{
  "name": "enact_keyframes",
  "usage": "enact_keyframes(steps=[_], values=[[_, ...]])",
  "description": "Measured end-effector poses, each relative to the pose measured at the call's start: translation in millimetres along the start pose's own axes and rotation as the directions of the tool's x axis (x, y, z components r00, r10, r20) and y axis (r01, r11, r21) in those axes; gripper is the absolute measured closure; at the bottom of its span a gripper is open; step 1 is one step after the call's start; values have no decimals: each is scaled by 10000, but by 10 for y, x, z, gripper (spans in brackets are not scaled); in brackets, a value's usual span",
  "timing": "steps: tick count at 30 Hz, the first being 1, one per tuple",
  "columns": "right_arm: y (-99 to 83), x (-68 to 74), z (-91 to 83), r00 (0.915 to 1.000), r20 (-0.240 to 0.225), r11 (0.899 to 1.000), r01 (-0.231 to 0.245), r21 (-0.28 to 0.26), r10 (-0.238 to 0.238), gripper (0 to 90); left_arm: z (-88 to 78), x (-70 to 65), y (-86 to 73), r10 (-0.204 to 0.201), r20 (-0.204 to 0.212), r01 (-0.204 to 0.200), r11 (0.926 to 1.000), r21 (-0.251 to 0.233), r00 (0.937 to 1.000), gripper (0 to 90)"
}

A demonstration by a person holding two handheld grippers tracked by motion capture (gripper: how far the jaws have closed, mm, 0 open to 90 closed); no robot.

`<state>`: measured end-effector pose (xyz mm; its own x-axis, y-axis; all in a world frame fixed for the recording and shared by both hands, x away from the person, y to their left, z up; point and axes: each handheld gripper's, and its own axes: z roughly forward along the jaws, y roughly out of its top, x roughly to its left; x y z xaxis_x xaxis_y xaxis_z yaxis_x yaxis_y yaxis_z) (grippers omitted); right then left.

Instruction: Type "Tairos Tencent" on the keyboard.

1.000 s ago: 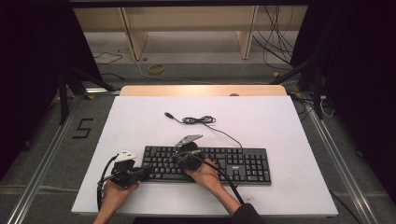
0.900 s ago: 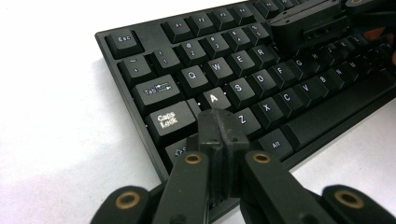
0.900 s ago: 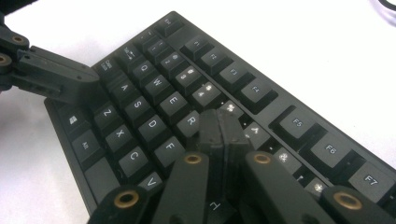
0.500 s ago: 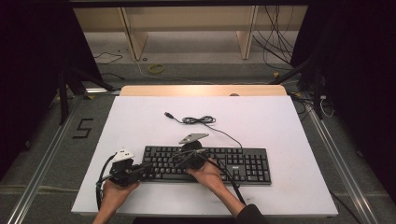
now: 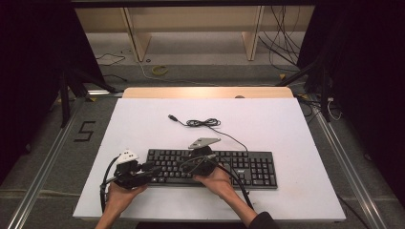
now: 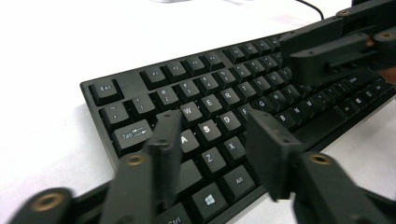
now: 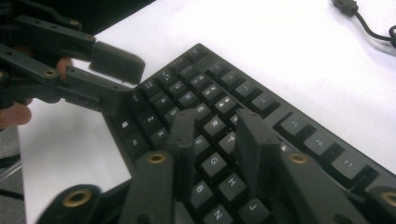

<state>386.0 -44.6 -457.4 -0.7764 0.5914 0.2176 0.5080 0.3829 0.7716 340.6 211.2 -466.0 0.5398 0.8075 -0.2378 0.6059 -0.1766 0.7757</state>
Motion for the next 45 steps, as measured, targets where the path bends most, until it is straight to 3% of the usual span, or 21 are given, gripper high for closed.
enact_keyframes(steps=[9, 21, 27, 35, 45], values=[[-81, -13, -152, 9994, -324, 9998, -84, -194, 78, 520, 33, -18, 57, -98, 40, 98, 9999, -110, 9999, 446], [-196, -37, -290, 9992, -379, 9992, -105, -389, 90, 424, 91, -19, 156, -28, 111, 30, 9999, -112, 9999, 470], [-247, -42, -340, 9991, -400, 9992, -133, -387, 117, 391, 123, -9, 207, -10, 138, 11, 10000, -92, 9999, 568], [-306, -52, -414, 9993, -372, 9988, -121, -483, 103, 358, 183, 7, 272, 73, 141, -76, 9998, 208, 9999, 769], [-356, -41, -475, 9990, -419, 9983, -150, -572, 126, 342, 305, 3, 288, 218, 179, -231, 9968, 761, 9996, 872]])
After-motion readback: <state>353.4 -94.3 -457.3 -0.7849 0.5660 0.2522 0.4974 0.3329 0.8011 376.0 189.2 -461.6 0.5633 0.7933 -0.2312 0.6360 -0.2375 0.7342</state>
